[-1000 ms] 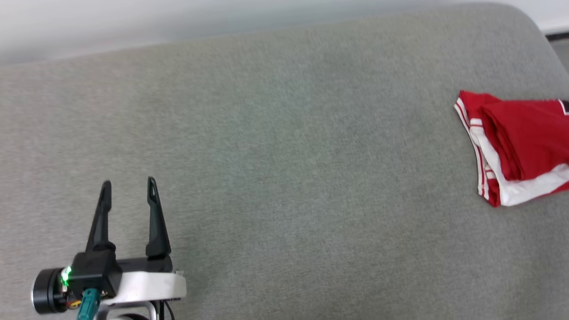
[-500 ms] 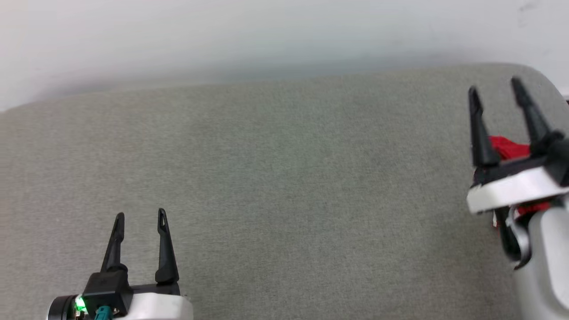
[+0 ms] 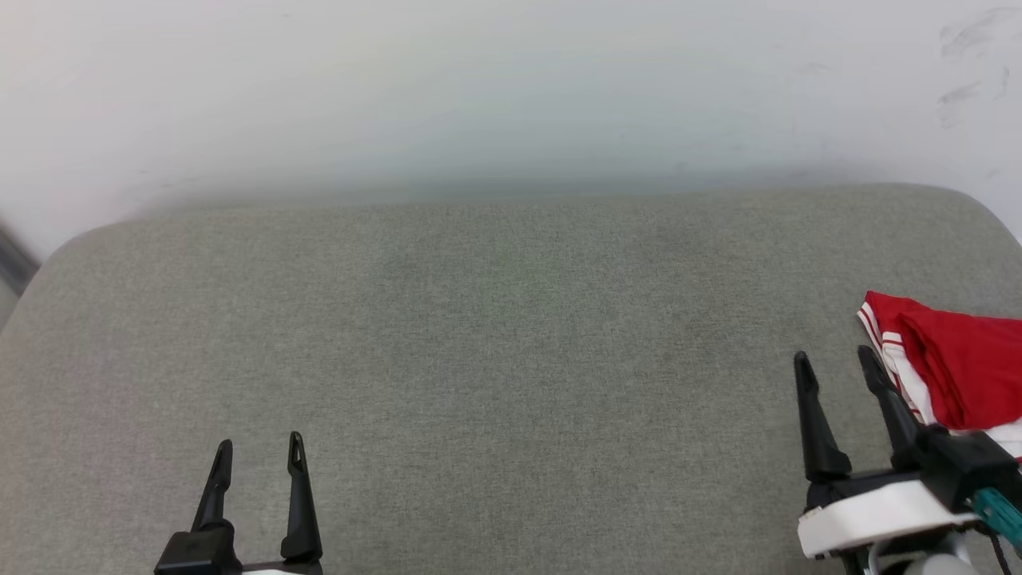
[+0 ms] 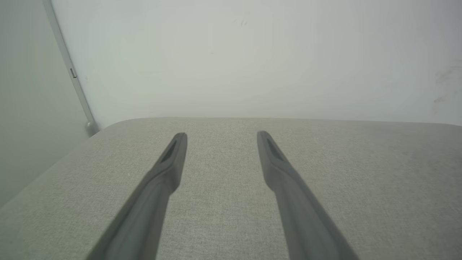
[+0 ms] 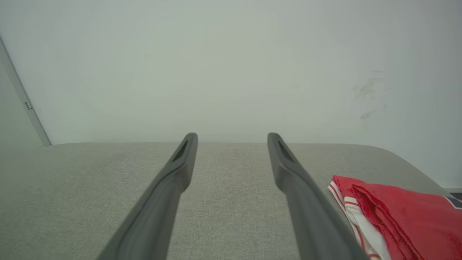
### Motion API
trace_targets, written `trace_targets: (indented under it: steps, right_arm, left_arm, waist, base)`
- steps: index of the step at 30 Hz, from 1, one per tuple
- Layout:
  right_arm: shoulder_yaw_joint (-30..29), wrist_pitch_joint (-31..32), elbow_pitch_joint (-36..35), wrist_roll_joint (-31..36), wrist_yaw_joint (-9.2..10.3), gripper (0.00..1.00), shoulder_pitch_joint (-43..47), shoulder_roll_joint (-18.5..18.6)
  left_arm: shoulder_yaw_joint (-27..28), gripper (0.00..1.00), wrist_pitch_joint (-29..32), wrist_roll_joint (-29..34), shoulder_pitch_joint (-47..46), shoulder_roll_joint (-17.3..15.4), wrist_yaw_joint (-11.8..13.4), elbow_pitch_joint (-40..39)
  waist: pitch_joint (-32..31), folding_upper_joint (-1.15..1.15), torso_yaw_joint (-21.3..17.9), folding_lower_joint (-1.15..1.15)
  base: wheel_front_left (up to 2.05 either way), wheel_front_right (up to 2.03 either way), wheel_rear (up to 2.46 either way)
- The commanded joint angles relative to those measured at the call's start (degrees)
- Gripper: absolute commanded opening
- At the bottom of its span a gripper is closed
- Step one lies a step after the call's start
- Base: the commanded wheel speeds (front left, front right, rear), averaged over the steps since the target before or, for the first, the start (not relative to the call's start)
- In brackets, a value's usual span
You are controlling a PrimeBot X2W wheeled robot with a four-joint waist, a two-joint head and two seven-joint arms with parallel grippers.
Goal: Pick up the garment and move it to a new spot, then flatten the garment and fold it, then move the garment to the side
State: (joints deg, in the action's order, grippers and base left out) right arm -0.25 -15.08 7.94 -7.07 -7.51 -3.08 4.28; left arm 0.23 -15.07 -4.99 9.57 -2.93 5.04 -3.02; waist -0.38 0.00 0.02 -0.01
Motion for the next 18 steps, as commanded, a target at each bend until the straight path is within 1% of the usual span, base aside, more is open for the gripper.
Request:
trace_targets:
  steps: [1,10,17,18]
  right_arm:
    - [-0.9,-0.1,-1.2,-0.4,0.04,1.00,1.9,-0.6]
    - [-2.3,-0.1,-5.8,-1.0,0.04,1.00,7.5,-1.5]
    - [-2.1,-0.1,-5.6,-2.4,0.04,1.00,8.6,-1.5]
    - [-2.1,0.0,-5.5,-2.0,0.00,0.00,8.1,-1.3]
  left_arm:
    - [0.0,1.00,-0.1,-0.5,0.7,0.1,-0.3,0.1]
    - [0.3,1.00,-0.1,-1.1,2.0,0.1,-1.4,0.0]
    - [0.3,1.00,-0.1,-1.1,2.2,0.1,-1.9,0.3]
    - [0.1,0.00,0.0,-1.2,1.7,0.0,-1.9,0.4]
  waist:
    - [-0.4,0.00,0.2,0.01]
    - [-1.3,0.00,0.4,0.01]
    - [-1.3,0.00,0.2,0.01]
    - [-1.3,0.00,0.2,0.01]
  base:
    - [0.00,0.00,0.00]
    - [0.00,0.00,0.00]
    - [0.00,0.00,0.00]
    - [0.00,0.00,0.00]
